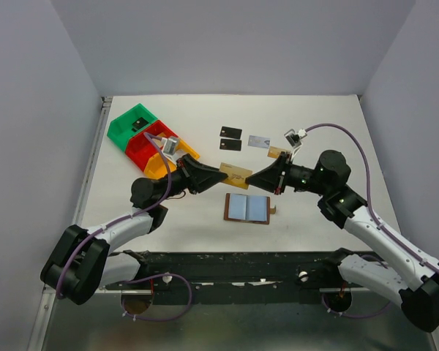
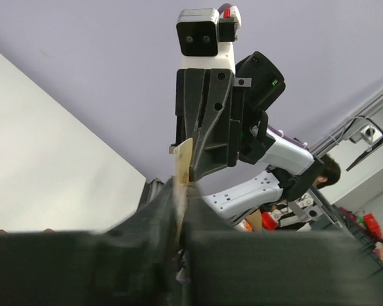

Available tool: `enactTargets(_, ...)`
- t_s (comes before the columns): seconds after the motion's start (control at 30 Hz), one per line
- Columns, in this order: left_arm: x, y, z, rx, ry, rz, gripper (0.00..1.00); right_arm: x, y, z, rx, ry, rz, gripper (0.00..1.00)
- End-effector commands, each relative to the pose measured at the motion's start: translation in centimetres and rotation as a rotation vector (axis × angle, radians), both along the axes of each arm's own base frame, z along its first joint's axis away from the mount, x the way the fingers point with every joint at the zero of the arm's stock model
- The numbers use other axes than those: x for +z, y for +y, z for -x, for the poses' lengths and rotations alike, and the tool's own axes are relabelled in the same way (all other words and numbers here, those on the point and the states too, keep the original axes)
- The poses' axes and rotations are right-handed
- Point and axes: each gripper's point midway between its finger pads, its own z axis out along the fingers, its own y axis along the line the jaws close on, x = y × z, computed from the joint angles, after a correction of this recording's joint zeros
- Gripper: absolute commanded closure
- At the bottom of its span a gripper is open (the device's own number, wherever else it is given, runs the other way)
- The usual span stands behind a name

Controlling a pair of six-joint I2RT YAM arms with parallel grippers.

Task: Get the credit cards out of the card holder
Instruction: Place the credit card at the center of the board.

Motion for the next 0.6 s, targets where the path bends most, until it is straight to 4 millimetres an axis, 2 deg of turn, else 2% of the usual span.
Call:
enactTargets(0.0,4.2,1.4,2.8,-0.022,-0.266,0.117,0.46,0.3,-0.8,0.0,0.000,-0.006,-0.012,1.00)
enactTargets(0.03,3.8,1.4,2.4,-0.011,-0.252,0.107,0.34,0.0,-1.2,-0.2,-0.012,0.003,-0.005,1.00)
enactTargets(0.07,3.4,1.7,1.9,0.007,-0.236,0.097,0.01,-0.1,-1.8,-0.4,-0.024,0.007,-0.002,1.00)
enactTargets(0.2,2.0,3.4,-0.4,0.101,-0.170,0.073,0.01,-1.8,-5.0,-2.0,-0.121,0.047,0.050,1.00)
enactTargets(0.27,0.9,4.4,-2.0,0.174,-0.107,0.051,0.01,-3.6,-6.6,-3.3,-0.190,0.128,0.095,1.00)
enactTargets(0.4,-2.3,4.9,-4.8,0.283,0.028,-0.081,0.01,-8.3,-9.7,-7.0,-0.363,0.309,0.196,1.00)
enactTargets(0.47,-3.4,5.1,-5.5,0.319,0.067,-0.155,0.01,-10.8,-10.8,-8.7,-0.421,0.417,0.228,1.00)
enactTargets(0.57,-4.4,5.4,-5.7,0.348,0.098,-0.208,0.01,-13.4,-12.1,-10.9,-0.468,0.522,0.269,1.00)
